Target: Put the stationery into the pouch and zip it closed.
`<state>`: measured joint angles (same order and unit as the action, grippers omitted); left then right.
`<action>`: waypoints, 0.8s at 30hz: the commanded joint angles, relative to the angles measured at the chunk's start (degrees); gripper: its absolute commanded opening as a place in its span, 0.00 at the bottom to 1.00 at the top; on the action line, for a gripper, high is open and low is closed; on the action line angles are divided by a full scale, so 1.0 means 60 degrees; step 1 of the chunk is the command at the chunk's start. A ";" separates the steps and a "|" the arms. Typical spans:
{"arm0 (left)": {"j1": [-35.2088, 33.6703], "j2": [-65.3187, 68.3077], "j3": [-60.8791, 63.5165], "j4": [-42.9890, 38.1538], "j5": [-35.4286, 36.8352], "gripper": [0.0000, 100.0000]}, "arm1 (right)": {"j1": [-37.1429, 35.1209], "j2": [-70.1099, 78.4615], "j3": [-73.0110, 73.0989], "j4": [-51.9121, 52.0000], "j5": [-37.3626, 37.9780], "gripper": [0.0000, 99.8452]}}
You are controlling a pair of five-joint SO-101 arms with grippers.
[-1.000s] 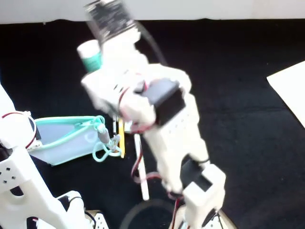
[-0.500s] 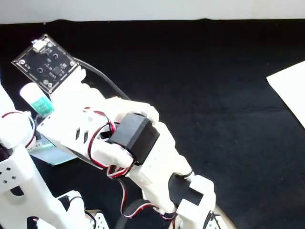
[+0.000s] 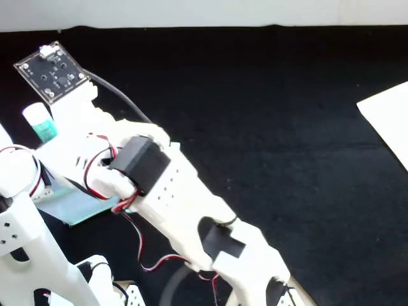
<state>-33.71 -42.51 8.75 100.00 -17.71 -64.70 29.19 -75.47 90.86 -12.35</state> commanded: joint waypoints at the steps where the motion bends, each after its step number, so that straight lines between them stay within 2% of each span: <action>1: -0.0051 -0.0125 -0.0110 -0.0117 0.0029 0.01 | -0.0066 0.0593 -0.0095 -0.0198 -0.0176 0.01; 14: -0.0066 -0.0125 -0.0095 -0.0352 0.0015 0.01 | -0.0388 0.0799 -0.0081 0.1414 -0.0147 0.01; 16: -0.0066 -0.0125 -0.0095 -0.0352 0.0015 0.01 | -0.0476 0.0769 -0.0037 0.1487 0.0073 0.05; 21: -0.0066 -0.0125 -0.0125 -0.0352 0.0015 0.01 | -0.1077 0.0769 -0.0037 0.1678 0.0396 0.23; 24: -0.0066 -0.0125 -0.0125 -0.0352 0.0015 0.01 | -0.1238 0.0813 -0.0066 0.1663 0.0396 0.25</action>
<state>-33.71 -42.51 8.84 98.95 -17.80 -69.27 32.18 -76.18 98.77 -10.86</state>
